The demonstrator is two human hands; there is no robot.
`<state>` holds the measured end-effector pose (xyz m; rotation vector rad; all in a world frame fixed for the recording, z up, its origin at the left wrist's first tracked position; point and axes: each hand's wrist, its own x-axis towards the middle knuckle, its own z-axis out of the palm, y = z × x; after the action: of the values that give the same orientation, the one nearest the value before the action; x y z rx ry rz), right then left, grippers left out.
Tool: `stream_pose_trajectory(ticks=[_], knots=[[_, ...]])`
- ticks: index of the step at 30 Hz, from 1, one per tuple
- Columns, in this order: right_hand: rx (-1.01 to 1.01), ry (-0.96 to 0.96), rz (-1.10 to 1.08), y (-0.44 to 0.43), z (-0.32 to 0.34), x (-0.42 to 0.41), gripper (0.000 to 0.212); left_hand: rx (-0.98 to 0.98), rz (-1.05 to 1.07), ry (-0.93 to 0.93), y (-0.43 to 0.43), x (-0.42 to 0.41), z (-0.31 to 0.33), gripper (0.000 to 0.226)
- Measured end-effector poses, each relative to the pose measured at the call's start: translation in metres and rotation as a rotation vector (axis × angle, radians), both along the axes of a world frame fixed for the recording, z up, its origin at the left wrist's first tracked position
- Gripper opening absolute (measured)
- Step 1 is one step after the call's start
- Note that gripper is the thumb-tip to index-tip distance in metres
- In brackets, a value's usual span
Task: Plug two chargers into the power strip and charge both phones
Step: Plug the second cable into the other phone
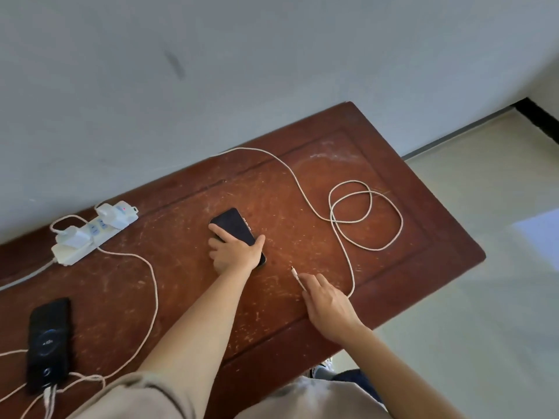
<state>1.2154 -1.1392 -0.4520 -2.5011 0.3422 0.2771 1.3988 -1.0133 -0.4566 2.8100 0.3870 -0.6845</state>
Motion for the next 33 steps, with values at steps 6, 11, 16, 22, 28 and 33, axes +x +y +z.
stream_pose_trajectory(ticks=[6, 11, 16, 22, 28, 33], knots=[[0.205, -0.111, -0.112, -0.033, 0.010, 0.007, 0.036, -0.196, 0.198, 0.005, 0.004, -0.003, 0.000, 0.118], [0.485, -0.148, -0.267, -0.034, 0.032, 0.035, 0.028, -1.066, 0.832, 0.180, 0.020, -0.021, 0.046, 0.071], [0.727, -0.235, -0.364, -0.014, 0.071, 0.065, 0.021, -1.616, 0.994, 0.175, 0.045, -0.042, 0.095, 0.060], [0.931, -0.351, -0.327, 0.011, 0.126, 0.075, 0.017, -1.853, 0.759, 0.004, 0.072, -0.050, 0.147, 0.042], [1.010, -0.503, -0.386, 0.053, 0.167, 0.055, 0.013, -1.977, 0.690, -0.061, 0.102, -0.046, 0.182, 0.065], [1.053, -0.545, -0.423, 0.098, 0.183, 0.032, 0.014, -2.128, 0.738, 0.025, 0.124, -0.048, 0.196, 0.052]])
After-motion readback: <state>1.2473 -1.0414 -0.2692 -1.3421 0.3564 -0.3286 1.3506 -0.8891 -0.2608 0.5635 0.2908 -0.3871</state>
